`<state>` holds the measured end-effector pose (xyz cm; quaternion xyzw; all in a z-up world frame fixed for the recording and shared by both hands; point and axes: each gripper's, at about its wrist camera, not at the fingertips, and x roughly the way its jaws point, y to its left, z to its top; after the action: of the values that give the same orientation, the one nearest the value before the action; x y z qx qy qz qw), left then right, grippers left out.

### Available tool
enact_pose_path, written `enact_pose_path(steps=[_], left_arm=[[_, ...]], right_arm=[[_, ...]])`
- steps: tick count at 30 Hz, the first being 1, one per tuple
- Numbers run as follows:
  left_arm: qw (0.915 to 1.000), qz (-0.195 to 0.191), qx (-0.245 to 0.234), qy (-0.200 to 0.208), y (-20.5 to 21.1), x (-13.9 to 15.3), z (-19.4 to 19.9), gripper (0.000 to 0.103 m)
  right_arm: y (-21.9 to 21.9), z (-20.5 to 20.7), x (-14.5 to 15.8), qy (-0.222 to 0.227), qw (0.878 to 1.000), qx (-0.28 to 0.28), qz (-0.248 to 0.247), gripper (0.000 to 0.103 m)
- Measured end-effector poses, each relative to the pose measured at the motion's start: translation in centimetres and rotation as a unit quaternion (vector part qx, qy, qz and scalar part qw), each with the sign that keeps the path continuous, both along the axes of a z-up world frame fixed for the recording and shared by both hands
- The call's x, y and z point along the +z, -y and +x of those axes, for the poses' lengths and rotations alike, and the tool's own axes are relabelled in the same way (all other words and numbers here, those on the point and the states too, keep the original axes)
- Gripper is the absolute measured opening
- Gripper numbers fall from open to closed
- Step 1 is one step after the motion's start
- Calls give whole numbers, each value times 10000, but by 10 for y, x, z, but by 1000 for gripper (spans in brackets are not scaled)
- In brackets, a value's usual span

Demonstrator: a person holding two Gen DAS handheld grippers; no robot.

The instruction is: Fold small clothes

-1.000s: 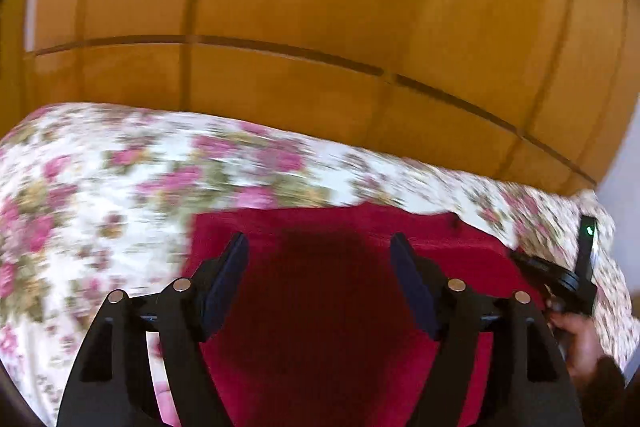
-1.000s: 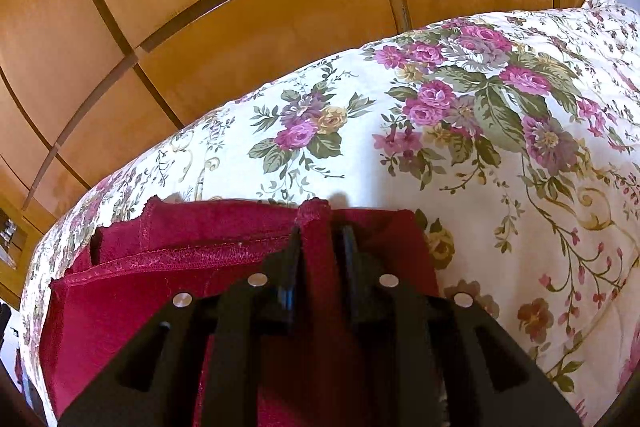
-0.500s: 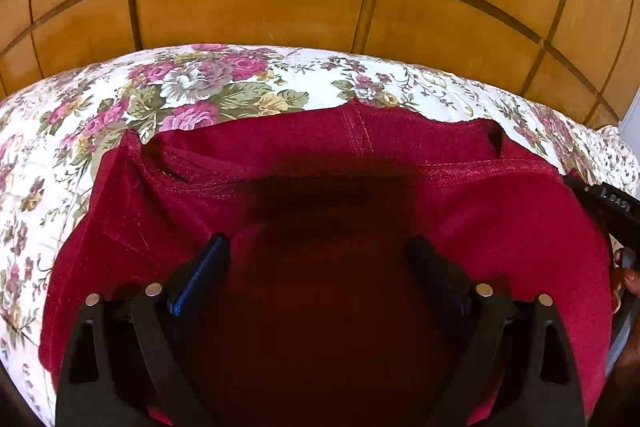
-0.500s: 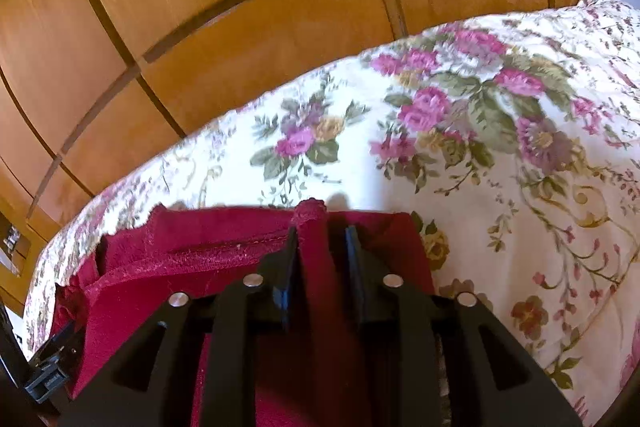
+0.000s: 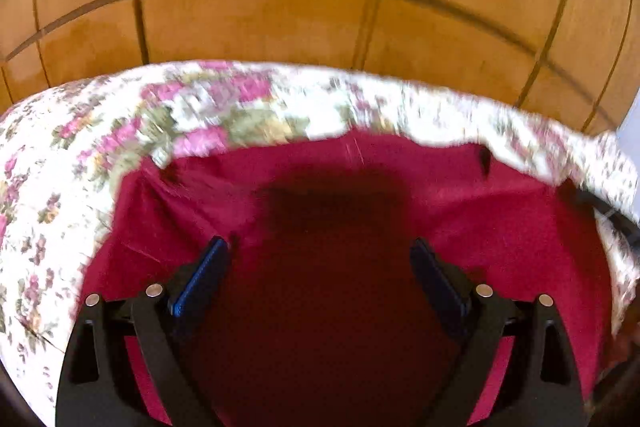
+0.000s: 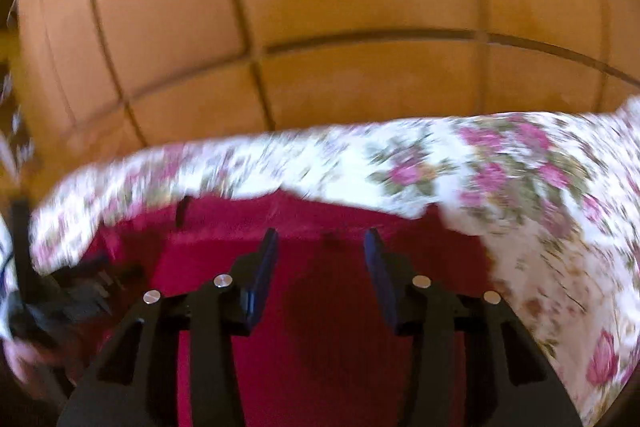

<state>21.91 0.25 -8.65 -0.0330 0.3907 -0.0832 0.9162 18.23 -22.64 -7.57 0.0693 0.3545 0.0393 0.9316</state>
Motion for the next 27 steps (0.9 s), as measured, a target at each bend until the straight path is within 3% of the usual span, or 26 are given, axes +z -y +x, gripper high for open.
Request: enact_pose_path(steps=[2, 4, 7, 10, 12, 14, 15, 17, 19, 21, 23, 25, 27], left_arm=[[9990, 352, 258, -5, -13, -2, 8, 91], [9976, 550, 352, -232, -24, -14, 18, 91], [9988, 169, 333, -307, -39, -31, 26, 94], [9981, 423, 318, -325, -30, -33, 29, 97], [9984, 359, 311, -320, -33, -33, 29, 97], [9986, 276, 285, -347, -35, -32, 28, 98], [9987, 271, 265, -352, -35, -29, 27, 98], [9991, 219, 206, -298, -36, -18, 20, 98], [9999, -111, 91, -59, -38, -1, -3, 98], [9986, -495, -119, 140, -36, 13, -28, 98], [9971, -629, -330, 272, -27, 22, -50, 97], [9948, -705, -610, 406, -15, 28, -74, 88], [9928, -781, -846, 338, -2, 28, -90, 72]], right_arm=[[6, 12, -21, -383, 9989, -246, 87, 45], [26, 15, -36, -495, 9959, -478, 586, 46], [42, 18, -46, -431, 9927, -705, 875, 33], [42, 22, -47, -436, 9927, -753, 838, 33], [39, 22, -44, -387, 9937, -719, 769, 34], [47, 16, -39, -245, 9918, -632, 1087, 38], [53, 5, -32, -120, 9890, -713, 1288, 40], [62, -27, -12, 242, 9821, -923, 1623, 58], [65, -64, 3, 499, 9749, -802, 2015, 62], [68, -101, 11, 519, 9734, -833, 2069, 65], [74, -130, 9, 466, 9722, -937, 2095, 70], [84, -153, 0, 268, 9654, -1138, 2330, 70], [97, -170, -13, 23, 9507, -1263, 2831, 70]])
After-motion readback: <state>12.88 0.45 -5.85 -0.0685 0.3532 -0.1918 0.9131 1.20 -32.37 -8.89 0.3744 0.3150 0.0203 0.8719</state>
